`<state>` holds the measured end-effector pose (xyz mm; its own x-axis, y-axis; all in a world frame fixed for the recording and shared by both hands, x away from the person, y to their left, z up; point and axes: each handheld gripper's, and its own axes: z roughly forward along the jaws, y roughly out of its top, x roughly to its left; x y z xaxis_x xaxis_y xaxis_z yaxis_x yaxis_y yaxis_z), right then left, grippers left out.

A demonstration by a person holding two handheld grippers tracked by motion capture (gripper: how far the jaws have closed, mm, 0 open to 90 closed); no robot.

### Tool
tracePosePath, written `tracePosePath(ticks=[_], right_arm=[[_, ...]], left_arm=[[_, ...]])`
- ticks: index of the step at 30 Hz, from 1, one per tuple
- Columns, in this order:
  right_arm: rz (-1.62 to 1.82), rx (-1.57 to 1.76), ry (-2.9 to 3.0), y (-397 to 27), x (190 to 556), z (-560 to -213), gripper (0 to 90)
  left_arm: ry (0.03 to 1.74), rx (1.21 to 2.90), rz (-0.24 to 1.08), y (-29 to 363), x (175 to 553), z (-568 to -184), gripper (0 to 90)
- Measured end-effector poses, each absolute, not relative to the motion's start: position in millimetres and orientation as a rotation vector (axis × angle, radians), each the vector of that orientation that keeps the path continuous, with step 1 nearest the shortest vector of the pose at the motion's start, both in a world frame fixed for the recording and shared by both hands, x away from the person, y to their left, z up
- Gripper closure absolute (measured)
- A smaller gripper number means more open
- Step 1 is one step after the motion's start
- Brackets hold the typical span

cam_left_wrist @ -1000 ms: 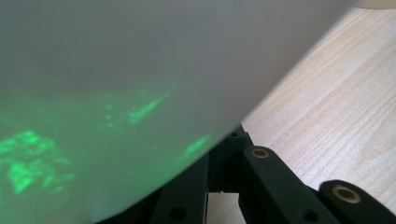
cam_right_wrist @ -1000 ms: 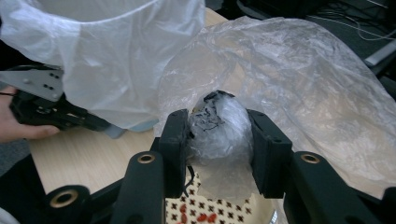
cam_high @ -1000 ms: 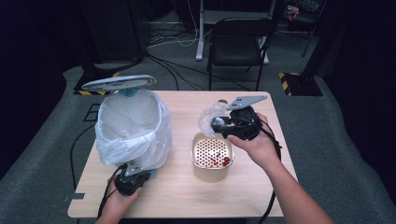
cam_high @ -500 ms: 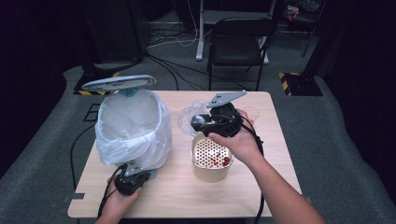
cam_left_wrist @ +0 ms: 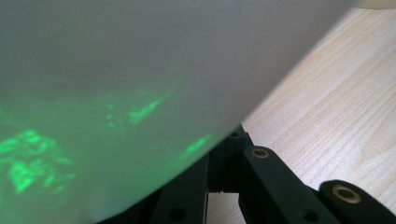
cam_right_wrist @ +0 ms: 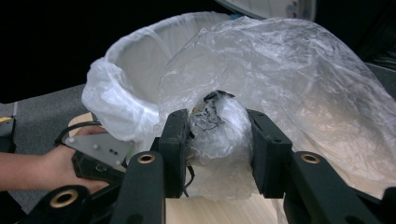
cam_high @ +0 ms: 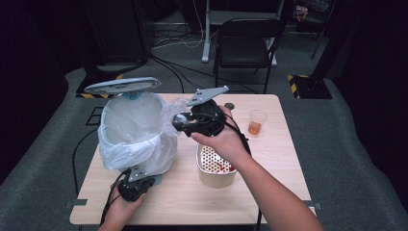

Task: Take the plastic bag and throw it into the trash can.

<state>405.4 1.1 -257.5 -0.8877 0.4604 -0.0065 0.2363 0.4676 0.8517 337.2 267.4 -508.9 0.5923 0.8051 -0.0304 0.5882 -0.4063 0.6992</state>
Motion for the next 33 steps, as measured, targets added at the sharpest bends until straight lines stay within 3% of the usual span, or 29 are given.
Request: tracePosePath(ticks=[33], right_arm=[[1.429,0.482,2.502,81,416,-269,61.3]], left_arm=[[1.085,2.168,0.421,269,337,-508,90.0]])
